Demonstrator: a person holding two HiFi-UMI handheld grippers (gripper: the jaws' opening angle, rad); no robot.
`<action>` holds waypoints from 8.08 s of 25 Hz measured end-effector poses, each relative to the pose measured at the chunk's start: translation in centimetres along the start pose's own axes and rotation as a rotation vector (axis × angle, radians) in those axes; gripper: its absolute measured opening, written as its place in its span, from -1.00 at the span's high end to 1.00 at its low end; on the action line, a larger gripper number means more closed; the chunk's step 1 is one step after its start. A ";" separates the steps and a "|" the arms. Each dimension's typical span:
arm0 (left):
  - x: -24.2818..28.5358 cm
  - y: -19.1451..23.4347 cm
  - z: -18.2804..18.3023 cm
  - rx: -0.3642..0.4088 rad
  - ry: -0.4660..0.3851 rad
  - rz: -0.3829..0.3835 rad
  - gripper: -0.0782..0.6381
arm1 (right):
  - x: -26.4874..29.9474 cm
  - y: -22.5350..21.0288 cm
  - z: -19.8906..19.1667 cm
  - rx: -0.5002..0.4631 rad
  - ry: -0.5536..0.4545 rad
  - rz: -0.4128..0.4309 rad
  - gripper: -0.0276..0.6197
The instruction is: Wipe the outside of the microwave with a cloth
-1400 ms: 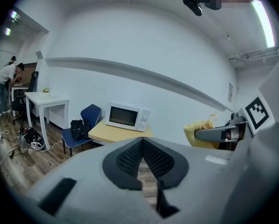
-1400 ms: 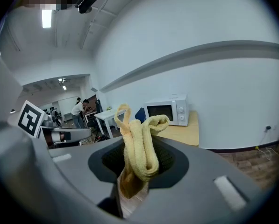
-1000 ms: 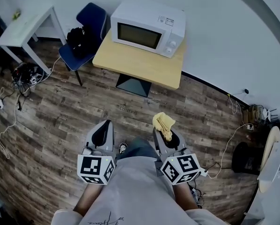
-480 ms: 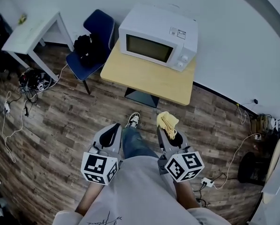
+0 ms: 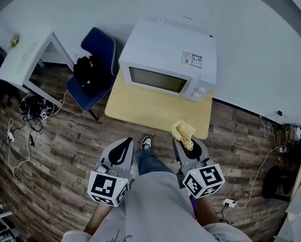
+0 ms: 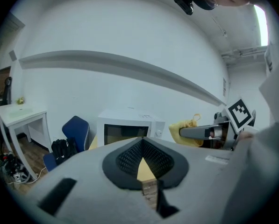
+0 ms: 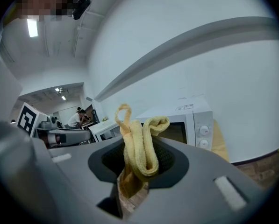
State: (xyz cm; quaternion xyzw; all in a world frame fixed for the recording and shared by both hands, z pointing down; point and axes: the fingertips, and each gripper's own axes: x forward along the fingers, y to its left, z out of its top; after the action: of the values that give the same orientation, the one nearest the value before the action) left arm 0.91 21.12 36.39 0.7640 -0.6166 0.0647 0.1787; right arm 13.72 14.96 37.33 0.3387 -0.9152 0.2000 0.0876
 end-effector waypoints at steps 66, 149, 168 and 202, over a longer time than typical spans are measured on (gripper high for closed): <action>19.7 11.0 13.5 0.111 -0.199 -0.293 0.80 | 26.1 -41.4 19.9 0.131 0.297 -0.614 0.55; 20.7 11.5 12.4 0.035 -0.161 -0.275 0.80 | 43.0 -24.3 19.6 0.121 0.282 -0.283 0.55; 19.7 14.5 12.4 0.021 -0.167 -0.205 0.81 | 50.4 -16.2 19.3 0.079 0.309 -0.162 0.55; 20.6 9.0 12.1 0.065 -0.151 -0.322 0.81 | 36.2 -23.7 23.3 0.159 0.142 -0.208 0.55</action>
State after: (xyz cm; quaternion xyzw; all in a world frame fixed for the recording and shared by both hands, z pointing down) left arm -4.50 -3.67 33.54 0.8610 -0.4953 -0.0022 0.1152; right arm 1.35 -32.44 34.24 0.4225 -0.8480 0.2853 0.1451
